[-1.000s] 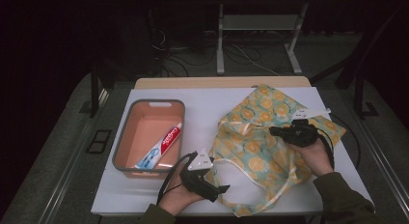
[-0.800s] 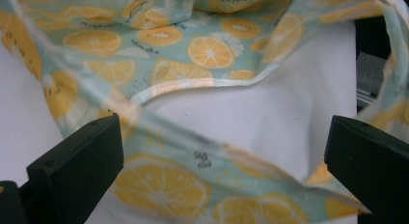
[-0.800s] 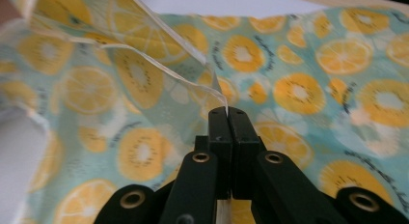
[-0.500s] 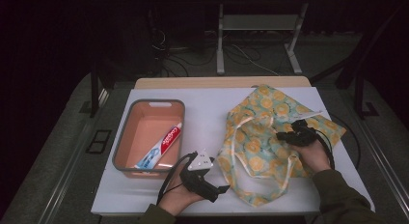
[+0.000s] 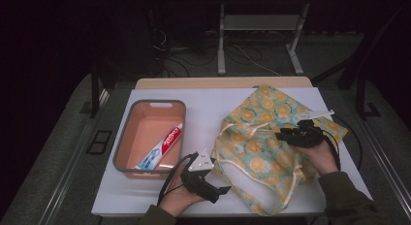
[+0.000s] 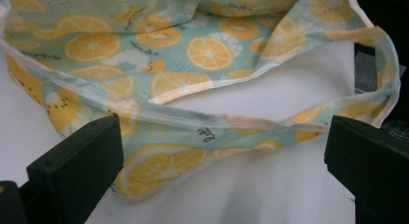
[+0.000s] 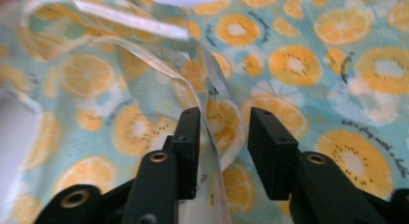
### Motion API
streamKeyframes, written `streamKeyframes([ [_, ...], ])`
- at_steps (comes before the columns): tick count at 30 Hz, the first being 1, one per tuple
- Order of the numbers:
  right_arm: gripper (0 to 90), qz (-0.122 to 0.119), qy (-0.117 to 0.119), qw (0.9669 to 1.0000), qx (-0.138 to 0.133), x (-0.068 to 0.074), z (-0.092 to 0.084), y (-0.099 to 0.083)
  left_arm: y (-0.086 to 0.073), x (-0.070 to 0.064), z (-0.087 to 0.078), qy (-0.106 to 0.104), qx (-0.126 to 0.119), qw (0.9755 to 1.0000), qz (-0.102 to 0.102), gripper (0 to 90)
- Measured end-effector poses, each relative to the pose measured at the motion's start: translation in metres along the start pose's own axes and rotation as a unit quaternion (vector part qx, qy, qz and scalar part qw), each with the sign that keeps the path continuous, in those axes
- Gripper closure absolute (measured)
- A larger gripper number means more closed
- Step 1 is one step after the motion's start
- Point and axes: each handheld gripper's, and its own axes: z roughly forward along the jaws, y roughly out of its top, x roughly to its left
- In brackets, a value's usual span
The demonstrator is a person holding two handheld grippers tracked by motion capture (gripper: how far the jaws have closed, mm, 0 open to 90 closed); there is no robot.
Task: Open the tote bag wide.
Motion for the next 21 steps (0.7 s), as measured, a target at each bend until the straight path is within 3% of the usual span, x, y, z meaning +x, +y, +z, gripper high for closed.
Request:
streamKeyframes([
  [8,56.4,-0.034,0.018,0.999,-0.025,0.02,-0.018,0.007,0.0,0.0,0.0,0.0,-0.001,1.0,0.0,0.0],
  [12,54.7,-0.058,0.048,0.9968,-0.027,0.037,-0.019,0.009,0.0,0.0,-0.001,0.0,-0.001,1.0,0.001,0.0],
  [13,51.6,-0.068,0.053,0.996,-0.022,0.043,-0.017,0.01,0.0,0.0,-0.001,0.0,-0.002,1.0,0.0,0.0],
  [14,35.6,-0.084,0.057,0.9948,-0.006,0.052,-0.009,0.009,0.0,0.0,-0.001,0.0,-0.002,1.0,0.001,0.0],
  [15,35.6,-0.084,0.057,0.9948,-0.006,0.052,-0.009,0.009,0.0,0.0,-0.001,0.0,-0.001,1.0,0.0,0.0],
  [16,25.5,-0.091,0.05,0.9945,0.013,0.055,0.004,0.005,0.0,0.0,-0.001,0.0,-0.001,1.0,0.0,0.0],
  [21,12.8,-0.096,0.048,0.9935,0.037,0.053,0.026,0.0,0.0,0.0,0.0,-0.001,0.0,1.0,0.001,0.0],
])
